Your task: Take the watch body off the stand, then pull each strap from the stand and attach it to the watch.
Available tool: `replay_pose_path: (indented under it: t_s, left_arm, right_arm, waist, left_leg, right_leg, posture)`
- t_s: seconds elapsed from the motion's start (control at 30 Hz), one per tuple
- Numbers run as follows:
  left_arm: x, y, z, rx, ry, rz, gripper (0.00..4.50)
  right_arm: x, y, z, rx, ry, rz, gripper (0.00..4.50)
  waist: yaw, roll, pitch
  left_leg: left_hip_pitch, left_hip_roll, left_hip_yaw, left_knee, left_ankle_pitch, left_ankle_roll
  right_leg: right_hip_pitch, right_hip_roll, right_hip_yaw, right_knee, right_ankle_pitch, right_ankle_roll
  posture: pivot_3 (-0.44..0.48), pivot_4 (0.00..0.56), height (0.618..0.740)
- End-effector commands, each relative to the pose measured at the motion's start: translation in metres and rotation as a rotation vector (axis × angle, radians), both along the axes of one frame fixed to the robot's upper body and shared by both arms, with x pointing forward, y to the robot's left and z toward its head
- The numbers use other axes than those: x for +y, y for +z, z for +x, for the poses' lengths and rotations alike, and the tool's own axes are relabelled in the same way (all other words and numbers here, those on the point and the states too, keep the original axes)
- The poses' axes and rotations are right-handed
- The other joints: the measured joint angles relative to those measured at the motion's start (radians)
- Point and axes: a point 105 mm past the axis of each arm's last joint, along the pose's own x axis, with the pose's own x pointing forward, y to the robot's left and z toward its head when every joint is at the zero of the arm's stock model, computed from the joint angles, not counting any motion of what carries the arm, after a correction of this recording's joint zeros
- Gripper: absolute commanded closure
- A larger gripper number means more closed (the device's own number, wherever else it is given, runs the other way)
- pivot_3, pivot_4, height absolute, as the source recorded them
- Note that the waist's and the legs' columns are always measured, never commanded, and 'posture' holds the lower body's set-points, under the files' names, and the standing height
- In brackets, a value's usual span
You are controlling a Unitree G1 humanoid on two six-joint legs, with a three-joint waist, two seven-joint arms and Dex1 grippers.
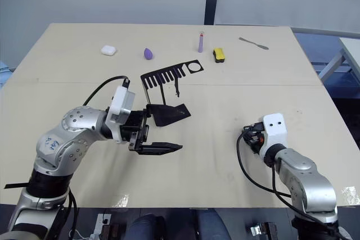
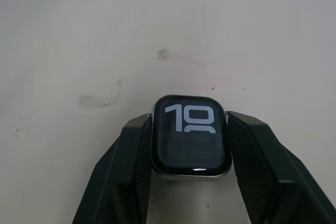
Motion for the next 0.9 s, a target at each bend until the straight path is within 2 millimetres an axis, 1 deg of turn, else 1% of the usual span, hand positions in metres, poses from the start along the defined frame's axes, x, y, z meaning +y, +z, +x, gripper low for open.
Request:
replay_pose_path:
  t_s: [0.03,0.17,0.23,0.27,0.3,0.33,0.37,0.47,0.57,0.63,0.77,0.83,0.9]
  left_arm:
    - [0.000,0.004,-0.002,-0.028,0.000,-0.011,0.00]
    - [0.001,0.004,-0.001,-0.031,0.011,-0.012,0.00]
    - [0.002,0.004,-0.001,-0.032,0.015,-0.012,0.00]
    - [0.002,0.004,-0.001,-0.032,0.017,-0.012,0.00]
    - [0.002,0.004,0.000,-0.031,0.019,-0.012,0.00]
    - [0.002,0.003,0.000,-0.029,0.022,-0.011,0.00]
    - [0.002,0.002,0.001,-0.028,0.026,-0.009,0.00]
    - [0.006,0.000,0.004,-0.018,0.050,-0.005,0.00]
    - [0.018,-0.003,0.007,-0.001,0.105,0.002,0.00]
    - [0.028,-0.005,0.009,0.018,0.162,0.006,0.00]
    - [0.058,-0.009,0.011,0.068,0.296,0.003,0.00]
    - [0.084,-0.008,0.013,0.104,0.395,-0.006,0.00]
    - [0.106,-0.009,0.014,0.125,0.475,-0.005,0.00]
  right_arm:
    - [0.003,0.005,0.004,-0.056,0.079,0.014,2.77]
    - [0.003,0.001,0.003,-0.057,0.103,0.005,2.77]
    - [0.003,0.000,0.002,-0.060,0.105,-0.002,1.73]
    - [0.002,0.000,0.001,-0.059,0.108,-0.010,1.43]
    - [0.001,-0.001,-0.001,-0.059,0.111,-0.021,0.82]
    - [0.000,0.000,-0.003,-0.058,0.114,-0.029,0.35]
    - [0.000,0.000,-0.006,-0.058,0.118,-0.034,0.04]
    - [-0.003,0.007,-0.016,-0.065,0.126,-0.043,0.04]
    - [-0.007,0.023,-0.034,-0.090,0.139,-0.021,0.04]
    - [-0.013,0.036,-0.050,-0.114,0.147,0.008,0.04]
    - [-0.033,0.052,-0.081,-0.129,0.142,0.025,0.04]
    - [-0.047,0.061,-0.098,-0.131,0.133,0.032,0.04]
    - [-0.056,0.068,-0.111,-0.128,0.130,0.033,0.04]
  waist:
    - [0.001,0.000,0.000]
    - [0.001,0.000,0.000]
    - [0.001,0.000,0.000]
    - [0.001,0.000,0.000]
    - [0.002,0.000,0.000]
    - [0.002,0.000,0.000]
    - [0.003,0.000,0.000]
    - [0.006,0.000,0.000]
    - [0.006,0.000,0.000]
    - [0.003,0.000,0.000]
    - [0.003,0.001,0.000]
    - [0.004,0.000,0.000]
    - [0.005,0.000,0.000]
  left_leg:
    - [0.000,0.000,0.000,0.000,0.000,0.000]
    - [0.000,0.000,0.000,0.000,0.000,0.000]
    - [0.000,0.000,0.000,0.000,0.000,0.000]
    - [0.000,0.000,0.000,0.000,0.000,0.000]
    - [0.000,0.000,0.000,0.000,0.000,0.000]
    - [0.000,0.000,0.000,0.000,0.000,0.000]
    - [0.000,0.000,0.000,0.000,0.000,0.000]
    - [0.000,0.000,0.000,0.000,0.000,0.000]
    - [0.000,0.000,0.000,0.000,0.000,0.000]
    - [0.000,0.000,0.000,0.000,0.000,0.000]
    - [0.001,0.001,-0.001,-0.001,0.000,0.000]
    - [0.001,0.001,-0.001,-0.001,0.000,0.000]
    - [0.001,0.001,-0.001,-0.001,0.000,0.000]
  right_leg:
    - [0.000,0.000,0.000,0.000,0.000,0.000]
    - [0.000,0.000,0.000,0.000,0.000,0.000]
    - [0.000,0.000,0.000,0.000,0.000,0.000]
    - [0.000,0.000,0.000,0.000,0.000,0.000]
    - [0.000,0.000,0.000,0.000,0.000,0.000]
    - [0.000,0.000,0.000,0.000,0.000,0.000]
    - [0.000,0.000,0.000,0.000,0.000,0.000]
    - [0.000,-0.001,0.000,0.000,0.000,0.000]
    - [0.000,-0.001,0.000,0.000,0.000,0.000]
    - [0.000,-0.001,0.000,0.000,0.000,0.000]
    - [0.001,0.000,0.000,0.000,0.000,0.000]
    - [0.002,0.000,-0.001,-0.001,0.000,0.000]
    - [0.002,0.000,-0.001,-0.001,0.000,0.000]
  posture:
    - [0.000,0.150,0.740]
    - [0.000,0.150,0.740]
    - [0.000,0.150,0.740]
    - [0.000,0.150,0.740]
    - [0.000,0.150,0.740]
    - [0.000,0.150,0.740]
    - [0.000,0.150,0.740]
    - [0.000,0.150,0.740]
    - [0.000,0.150,0.740]
    - [0.000,0.150,0.740]
    - [0.000,0.150,0.740]
    - [0.000,0.150,0.740]
    - [0.000,0.150,0.740]
